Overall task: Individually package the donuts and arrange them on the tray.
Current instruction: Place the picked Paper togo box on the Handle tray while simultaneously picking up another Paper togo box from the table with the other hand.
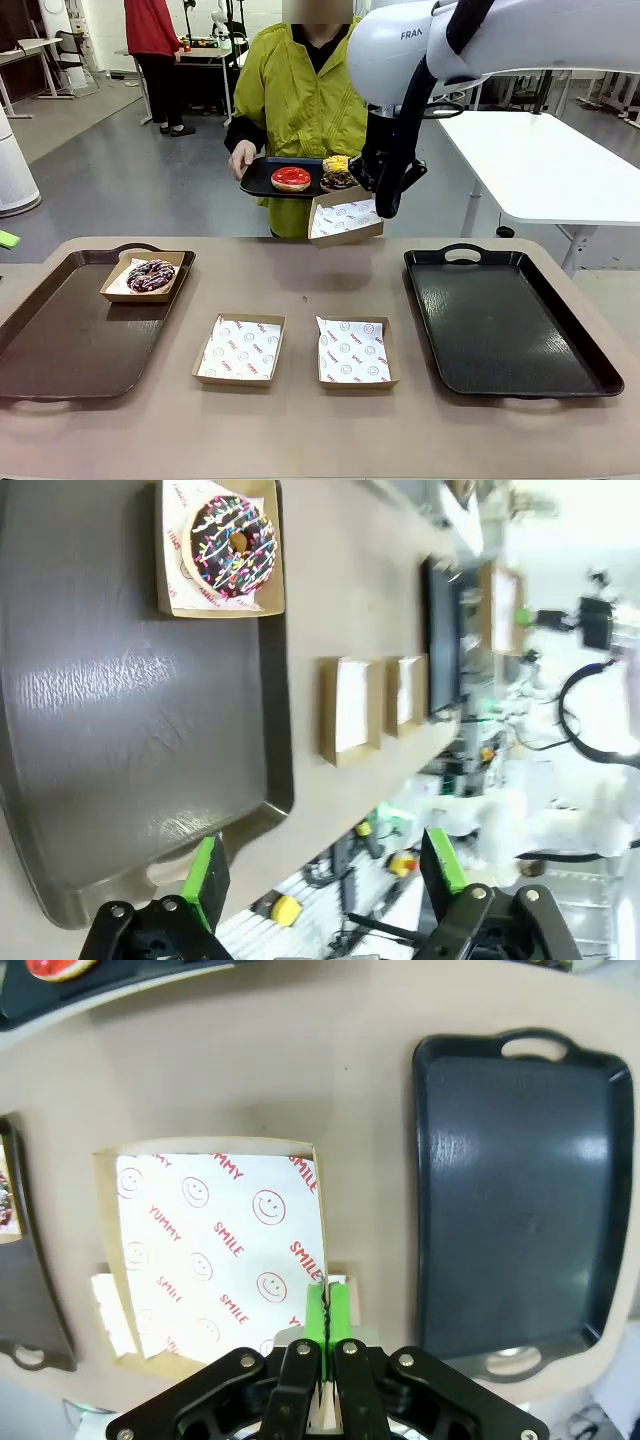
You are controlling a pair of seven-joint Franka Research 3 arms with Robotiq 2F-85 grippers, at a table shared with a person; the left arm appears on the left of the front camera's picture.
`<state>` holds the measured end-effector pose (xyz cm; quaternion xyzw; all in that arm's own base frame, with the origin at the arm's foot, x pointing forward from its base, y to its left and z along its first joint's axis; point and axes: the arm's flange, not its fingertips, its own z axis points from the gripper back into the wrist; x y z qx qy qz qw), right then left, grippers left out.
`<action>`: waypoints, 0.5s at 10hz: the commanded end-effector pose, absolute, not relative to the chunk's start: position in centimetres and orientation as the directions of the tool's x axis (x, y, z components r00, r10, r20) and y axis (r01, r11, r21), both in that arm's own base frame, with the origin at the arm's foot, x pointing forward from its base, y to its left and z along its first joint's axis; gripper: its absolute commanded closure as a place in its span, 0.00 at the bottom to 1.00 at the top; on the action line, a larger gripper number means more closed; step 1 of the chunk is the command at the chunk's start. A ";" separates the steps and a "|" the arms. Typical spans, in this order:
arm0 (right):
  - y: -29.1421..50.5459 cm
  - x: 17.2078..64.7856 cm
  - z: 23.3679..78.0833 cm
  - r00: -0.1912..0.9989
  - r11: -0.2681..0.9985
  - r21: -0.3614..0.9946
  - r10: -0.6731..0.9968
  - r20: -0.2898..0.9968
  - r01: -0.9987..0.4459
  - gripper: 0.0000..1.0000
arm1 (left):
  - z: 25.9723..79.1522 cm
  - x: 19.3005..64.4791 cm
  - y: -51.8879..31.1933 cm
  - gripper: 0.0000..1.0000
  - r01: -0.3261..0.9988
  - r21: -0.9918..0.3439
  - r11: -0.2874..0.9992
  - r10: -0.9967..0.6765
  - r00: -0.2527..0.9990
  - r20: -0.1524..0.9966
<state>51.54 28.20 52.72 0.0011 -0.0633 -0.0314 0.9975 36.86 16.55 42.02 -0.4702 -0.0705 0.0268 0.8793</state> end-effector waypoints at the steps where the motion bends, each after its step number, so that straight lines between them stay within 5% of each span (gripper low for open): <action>1: 28.4 53.7 52.3 0.992 0.999 -0.022 -0.045 0.121 0.048 1.00 | 40.7 36.9 19.9 0.00 -0.003 -0.909 0.417 0.201 0.976 0.089; 5: 28.2 54.9 51.6 0.992 0.998 -0.021 -0.049 0.116 0.052 1.00 | 39.5 36.4 21.4 0.00 -0.049 -0.939 0.341 0.277 0.960 0.050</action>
